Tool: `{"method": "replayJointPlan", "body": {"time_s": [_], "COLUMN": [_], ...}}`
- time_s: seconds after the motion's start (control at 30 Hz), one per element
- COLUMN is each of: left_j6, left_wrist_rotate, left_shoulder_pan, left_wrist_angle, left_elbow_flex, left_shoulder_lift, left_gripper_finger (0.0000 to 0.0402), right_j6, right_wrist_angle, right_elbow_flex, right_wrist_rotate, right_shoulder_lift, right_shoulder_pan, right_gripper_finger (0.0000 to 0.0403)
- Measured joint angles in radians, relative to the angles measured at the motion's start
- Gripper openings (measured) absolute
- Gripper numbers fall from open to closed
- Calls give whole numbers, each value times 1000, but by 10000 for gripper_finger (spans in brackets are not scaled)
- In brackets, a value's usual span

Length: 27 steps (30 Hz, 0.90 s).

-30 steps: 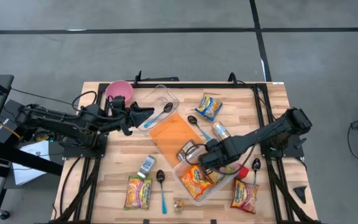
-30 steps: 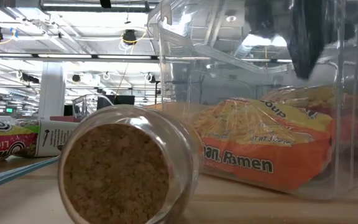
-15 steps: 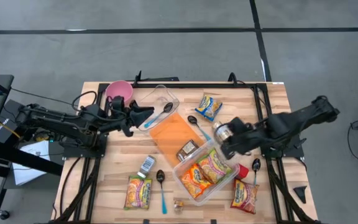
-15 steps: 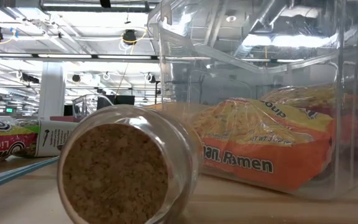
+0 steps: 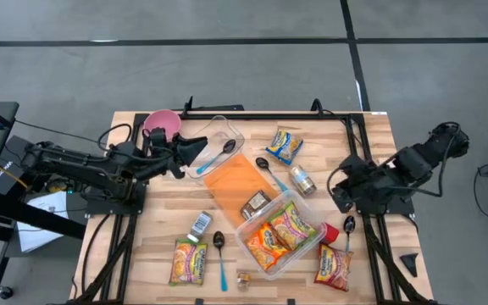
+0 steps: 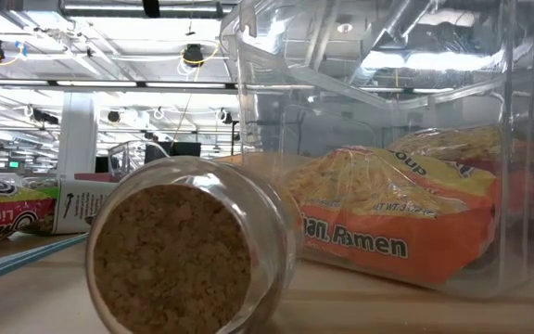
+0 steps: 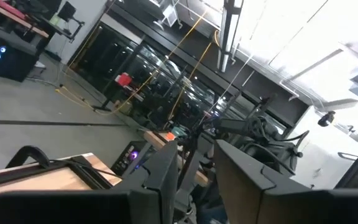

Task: Pick & Place Food Item
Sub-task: Put the red seasoning can into the orange bin

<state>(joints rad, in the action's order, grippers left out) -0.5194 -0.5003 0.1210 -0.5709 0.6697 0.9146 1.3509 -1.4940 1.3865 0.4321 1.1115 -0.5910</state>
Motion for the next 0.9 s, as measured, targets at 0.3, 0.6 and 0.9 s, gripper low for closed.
{"method": "replayJointPlan", "body": {"time_s": [0.3,0.6,0.9], "left_j6": [4,23,25], "left_wrist_rotate": [0,0,20], "left_shoulder_pan": [0,-8,-8], "left_wrist_angle": [-6,-6,-8], "left_elbow_flex": [0,0,0], "left_shoulder_lift": [0,0,0], "left_gripper_finger": [99,99,99], "right_j6": [72,98,111], "right_wrist_angle": [38,322,459], "right_elbow_flex": [-117,-338,-504], "right_wrist_rotate": [-92,-210,-216], "right_shoulder_lift": [7,6,7], "right_shoulder_pan": [-135,-239,-340], "right_gripper_finger": [222,313,325]}}
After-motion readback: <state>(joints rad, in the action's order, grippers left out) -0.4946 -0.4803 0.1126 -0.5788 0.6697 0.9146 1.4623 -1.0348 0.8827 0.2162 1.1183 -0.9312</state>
